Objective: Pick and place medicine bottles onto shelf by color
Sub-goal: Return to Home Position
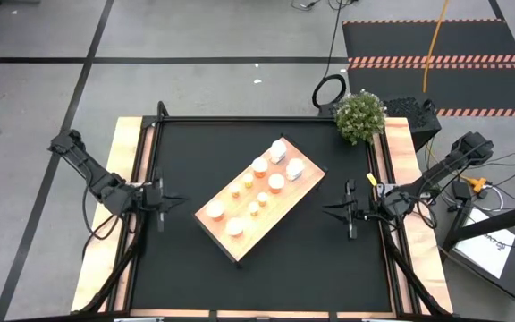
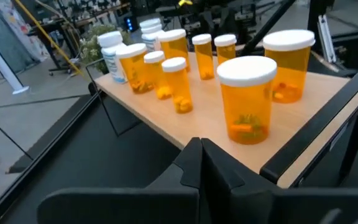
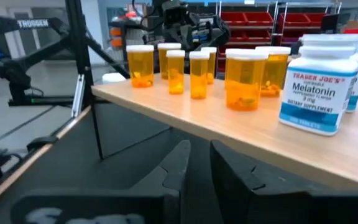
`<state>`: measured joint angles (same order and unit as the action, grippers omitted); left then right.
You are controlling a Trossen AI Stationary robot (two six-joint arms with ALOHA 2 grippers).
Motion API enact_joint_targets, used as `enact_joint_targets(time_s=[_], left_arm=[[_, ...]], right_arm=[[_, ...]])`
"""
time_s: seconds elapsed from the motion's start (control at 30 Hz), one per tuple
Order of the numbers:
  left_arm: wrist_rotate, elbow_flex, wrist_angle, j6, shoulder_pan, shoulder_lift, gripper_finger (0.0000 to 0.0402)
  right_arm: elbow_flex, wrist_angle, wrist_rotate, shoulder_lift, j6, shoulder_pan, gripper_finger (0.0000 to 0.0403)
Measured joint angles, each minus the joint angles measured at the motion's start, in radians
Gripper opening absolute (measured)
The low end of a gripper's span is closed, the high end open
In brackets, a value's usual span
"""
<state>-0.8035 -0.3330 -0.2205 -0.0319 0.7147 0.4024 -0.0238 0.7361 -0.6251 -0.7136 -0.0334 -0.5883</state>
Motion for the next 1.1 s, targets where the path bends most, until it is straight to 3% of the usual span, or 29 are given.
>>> enact_joint_targets(time_s=[0.2,0.4,0.67,0.97,1.1], left_arm=[[0.004,0.040,0.002,0.061,0.000,-0.123,0.0015],[0.076,0.064,-0.016,0.108,0.000,-0.237,0.0005],[0.102,0.076,-0.005,0.090,0.000,-0.261,0.0015],[0.170,0.226,0.324,0.228,-0.003,-0.251,0.0011],[0.183,0.248,0.369,0.247,-0.021,-0.252,0.0011]], right_arm=[[0.002,-0.009,0.001,0.000,0.022,-0.002,0.0054],[0.003,-0.023,0.002,0.000,0.037,-0.002,0.0054],[0.004,-0.023,0.028,0.000,0.038,-0.002,0.0054],[0.004,-0.022,0.029,0.000,0.036,-0.002,0.0054],[0.005,-0.023,0.029,0.000,0.038,-0.002,0.0054]])
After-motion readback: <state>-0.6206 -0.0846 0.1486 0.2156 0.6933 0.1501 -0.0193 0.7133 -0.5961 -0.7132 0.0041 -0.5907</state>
